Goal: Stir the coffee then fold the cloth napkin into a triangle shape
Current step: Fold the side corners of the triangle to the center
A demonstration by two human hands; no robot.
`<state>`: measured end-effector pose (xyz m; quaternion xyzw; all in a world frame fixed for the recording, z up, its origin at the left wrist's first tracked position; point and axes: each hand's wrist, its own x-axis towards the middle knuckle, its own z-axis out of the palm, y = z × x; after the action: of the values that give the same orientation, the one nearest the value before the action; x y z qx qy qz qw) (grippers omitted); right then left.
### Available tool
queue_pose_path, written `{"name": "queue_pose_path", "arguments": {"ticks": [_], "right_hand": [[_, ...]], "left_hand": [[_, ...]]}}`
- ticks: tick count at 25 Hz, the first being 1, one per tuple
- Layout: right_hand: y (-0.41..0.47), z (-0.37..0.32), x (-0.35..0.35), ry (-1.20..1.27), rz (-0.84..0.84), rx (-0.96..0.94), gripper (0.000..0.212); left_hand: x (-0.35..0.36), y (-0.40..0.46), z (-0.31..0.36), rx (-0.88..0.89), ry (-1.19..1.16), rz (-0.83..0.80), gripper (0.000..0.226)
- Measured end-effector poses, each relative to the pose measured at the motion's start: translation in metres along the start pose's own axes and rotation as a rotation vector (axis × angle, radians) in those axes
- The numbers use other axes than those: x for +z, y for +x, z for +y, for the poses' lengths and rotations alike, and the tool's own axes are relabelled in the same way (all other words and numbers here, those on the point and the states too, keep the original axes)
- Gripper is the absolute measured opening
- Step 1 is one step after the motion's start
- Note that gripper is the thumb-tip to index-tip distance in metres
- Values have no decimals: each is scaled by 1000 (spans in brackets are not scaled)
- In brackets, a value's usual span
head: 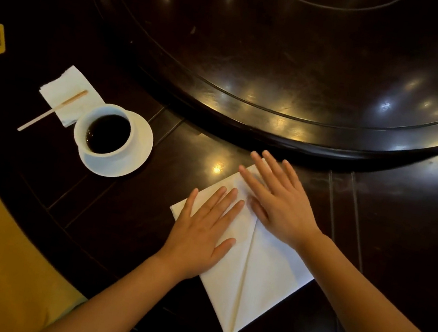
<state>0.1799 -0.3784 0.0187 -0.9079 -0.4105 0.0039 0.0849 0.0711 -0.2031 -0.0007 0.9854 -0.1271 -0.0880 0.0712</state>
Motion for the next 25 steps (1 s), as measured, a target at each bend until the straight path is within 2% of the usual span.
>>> {"name": "queue_pose_path", "arguments": {"ticks": [3,8,9,12,14,20,24,25], "right_hand": [[0,6,9,-31,-209,28,57],[2,20,7,-60,-249,-62,56],[1,22,7,-65,-247,-76,55],[0,23,10,-71,-245,-80,55],[-1,24,11,-79,-242,-86,56],[2,22,11,-98,-233,-86,56],[1,21,10,-90,-235,-75,57],[1,21,10,-92,-231,-73,57]], "left_hand": [[1,-5,-9,-26,3,-12,64],[-2,-18,-33,11,20,14,69],[-4,-14,-36,86,18,8,68],[-11,8,-29,482,1,-39,67],[-10,21,-16,687,37,-87,68],[8,-15,2,910,-7,-115,62],[13,-71,14,1179,110,-181,61],[12,-73,14,1159,119,-151,61]]}}
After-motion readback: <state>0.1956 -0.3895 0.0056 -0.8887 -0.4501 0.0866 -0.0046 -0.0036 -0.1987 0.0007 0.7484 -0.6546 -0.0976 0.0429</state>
